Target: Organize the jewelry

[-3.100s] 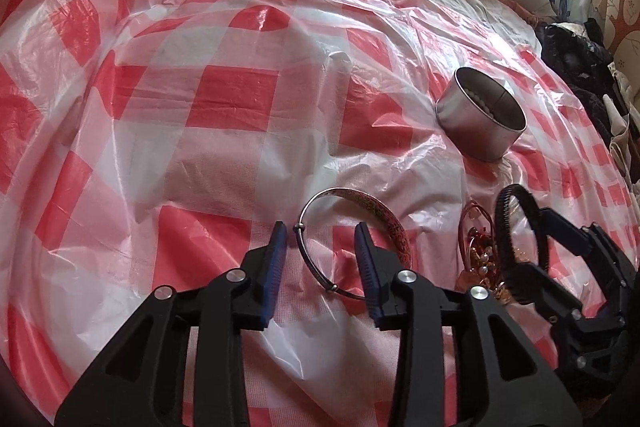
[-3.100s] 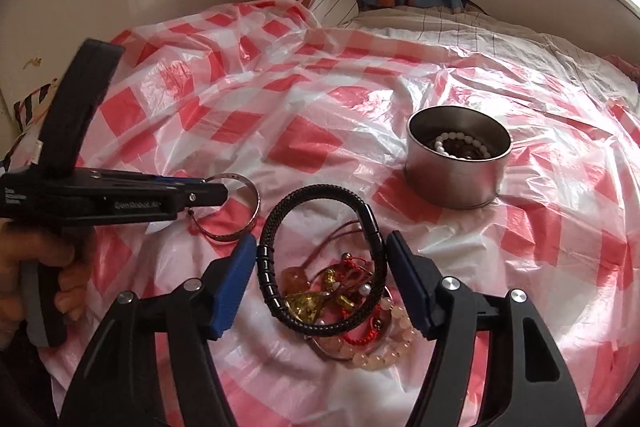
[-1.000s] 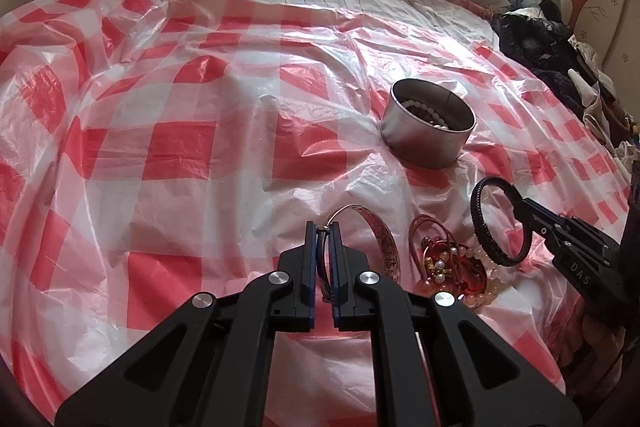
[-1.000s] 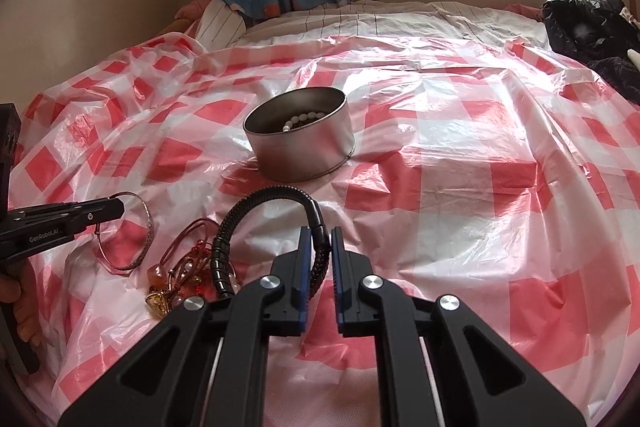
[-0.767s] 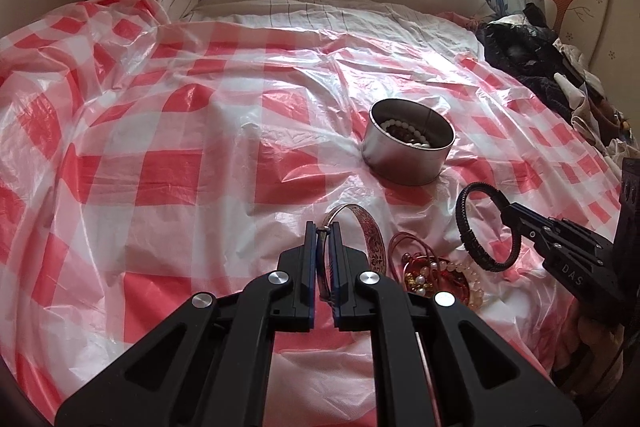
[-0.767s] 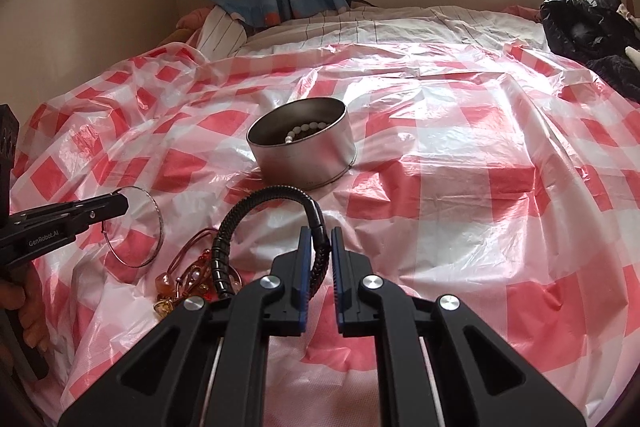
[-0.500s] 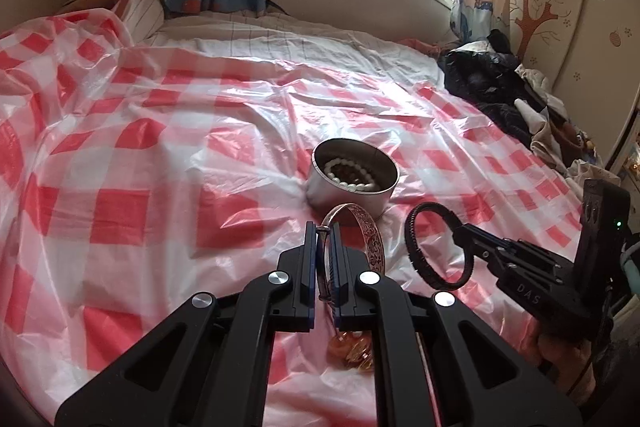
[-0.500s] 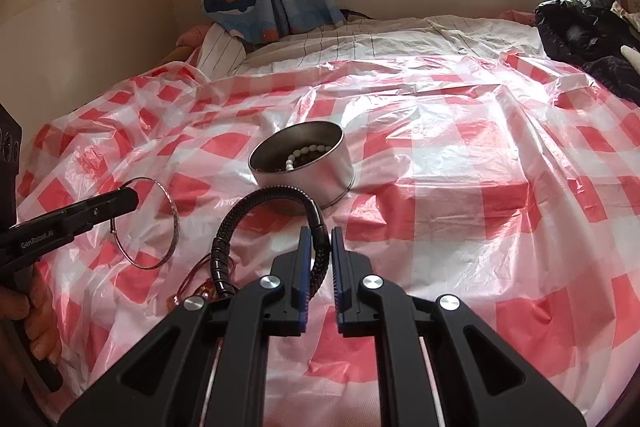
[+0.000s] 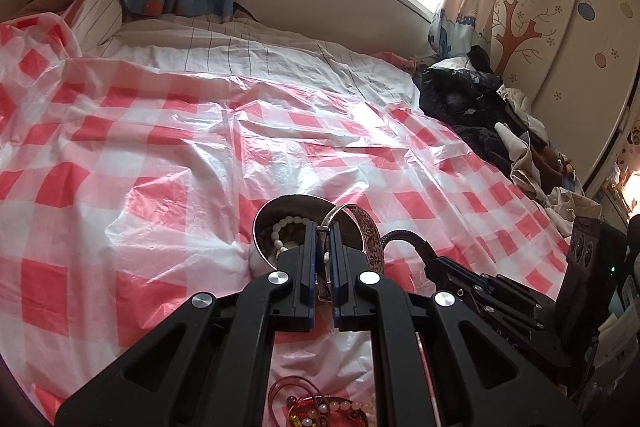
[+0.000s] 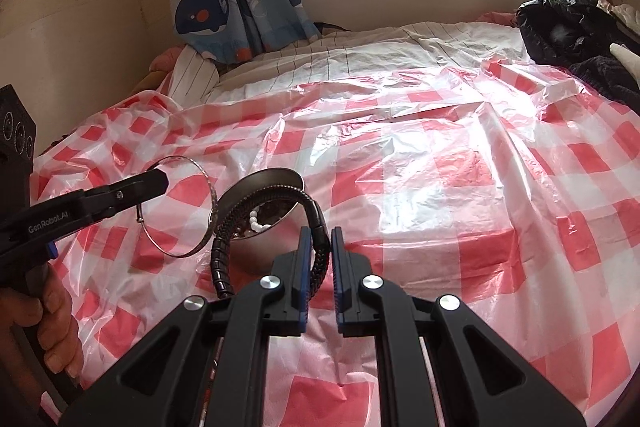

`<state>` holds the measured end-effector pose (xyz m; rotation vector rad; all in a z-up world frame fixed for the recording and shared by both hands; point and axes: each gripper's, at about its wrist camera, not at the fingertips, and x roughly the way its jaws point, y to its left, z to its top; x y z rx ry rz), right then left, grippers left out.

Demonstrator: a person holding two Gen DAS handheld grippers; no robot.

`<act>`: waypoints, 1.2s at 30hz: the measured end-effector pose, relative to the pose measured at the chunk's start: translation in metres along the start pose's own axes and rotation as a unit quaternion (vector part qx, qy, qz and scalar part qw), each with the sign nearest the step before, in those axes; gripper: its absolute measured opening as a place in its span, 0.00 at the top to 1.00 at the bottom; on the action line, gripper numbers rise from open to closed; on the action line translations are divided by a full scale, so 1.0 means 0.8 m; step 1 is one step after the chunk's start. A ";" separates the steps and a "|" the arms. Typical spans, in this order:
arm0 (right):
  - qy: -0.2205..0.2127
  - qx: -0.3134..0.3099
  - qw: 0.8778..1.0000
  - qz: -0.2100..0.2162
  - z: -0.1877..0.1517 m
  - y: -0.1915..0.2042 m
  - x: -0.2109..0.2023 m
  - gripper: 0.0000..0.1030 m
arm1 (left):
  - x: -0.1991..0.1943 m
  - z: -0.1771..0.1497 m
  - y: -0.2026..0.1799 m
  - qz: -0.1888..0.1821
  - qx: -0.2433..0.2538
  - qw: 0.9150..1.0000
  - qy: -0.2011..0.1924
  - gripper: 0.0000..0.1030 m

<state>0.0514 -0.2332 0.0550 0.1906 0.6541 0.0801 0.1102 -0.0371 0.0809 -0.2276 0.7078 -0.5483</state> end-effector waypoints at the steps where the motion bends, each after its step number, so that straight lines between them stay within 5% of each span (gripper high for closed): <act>1: -0.001 -0.002 1.000 -0.002 0.002 0.001 0.002 0.90 | 0.004 0.000 0.001 -0.001 -0.002 1.000 0.000 0.95; 4: -0.003 -0.001 1.000 -0.007 0.006 0.000 0.008 0.89 | 0.022 0.007 0.005 -0.007 -0.012 1.000 -0.001 0.95; 9: 0.000 0.005 1.000 -0.014 0.017 -0.006 0.025 0.88 | 0.089 0.007 0.025 0.039 -0.022 0.995 0.093 0.85; 20: 0.018 -0.044 0.999 0.013 0.049 0.038 0.069 0.88 | 0.042 0.008 0.070 0.075 -0.064 0.995 0.033 0.63; 22: 0.033 -0.057 0.998 0.006 0.047 0.046 0.084 0.72 | 0.033 0.002 0.077 0.094 -0.073 0.993 0.029 0.57; 23: 0.030 -0.058 0.998 0.001 0.045 0.046 0.085 0.55 | 0.029 -0.002 0.080 0.110 -0.073 0.991 0.028 0.52; 30: 0.034 -0.041 0.998 -0.038 0.012 0.025 0.042 0.41 | 0.004 -0.042 0.098 0.227 -0.074 0.971 0.033 0.24; 34: 0.110 -0.042 0.991 -0.062 -0.037 0.014 0.042 0.09 | -0.005 -0.066 0.095 0.285 -0.048 0.955 0.067 0.07; 36: 0.166 -0.061 0.982 -0.064 -0.063 0.014 0.065 0.05 | 0.005 -0.085 0.101 0.298 -0.039 0.948 0.108 0.07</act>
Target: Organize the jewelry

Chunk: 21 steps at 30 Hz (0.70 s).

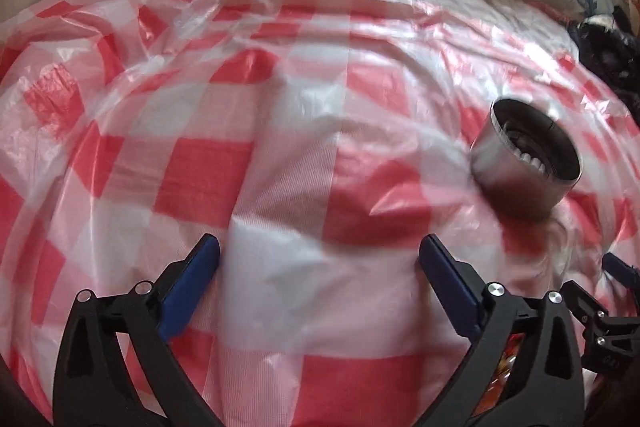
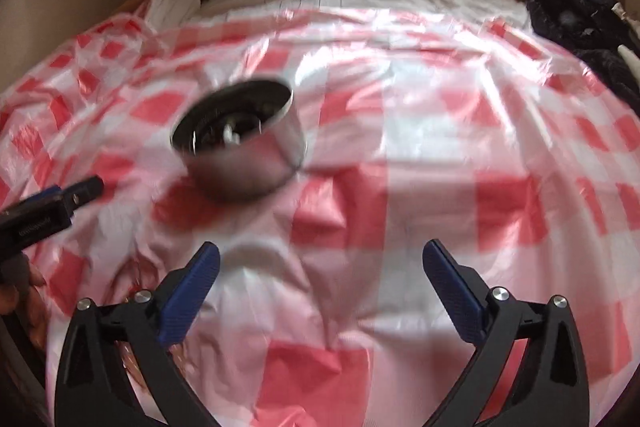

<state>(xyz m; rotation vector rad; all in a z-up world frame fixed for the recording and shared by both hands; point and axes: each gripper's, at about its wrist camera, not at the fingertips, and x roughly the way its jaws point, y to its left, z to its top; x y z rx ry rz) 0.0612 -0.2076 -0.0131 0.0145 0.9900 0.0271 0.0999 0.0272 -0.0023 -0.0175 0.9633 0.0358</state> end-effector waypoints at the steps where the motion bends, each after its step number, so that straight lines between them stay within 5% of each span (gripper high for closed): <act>1: -0.010 -0.007 1.000 -0.004 -0.003 0.003 -0.002 0.06 | 0.003 -0.004 0.002 -0.001 0.000 1.000 -0.002 0.07; 21: -0.009 -0.004 1.000 -0.009 -0.009 0.004 -0.001 0.05 | 0.007 -0.004 0.001 0.001 0.002 1.000 0.003 0.07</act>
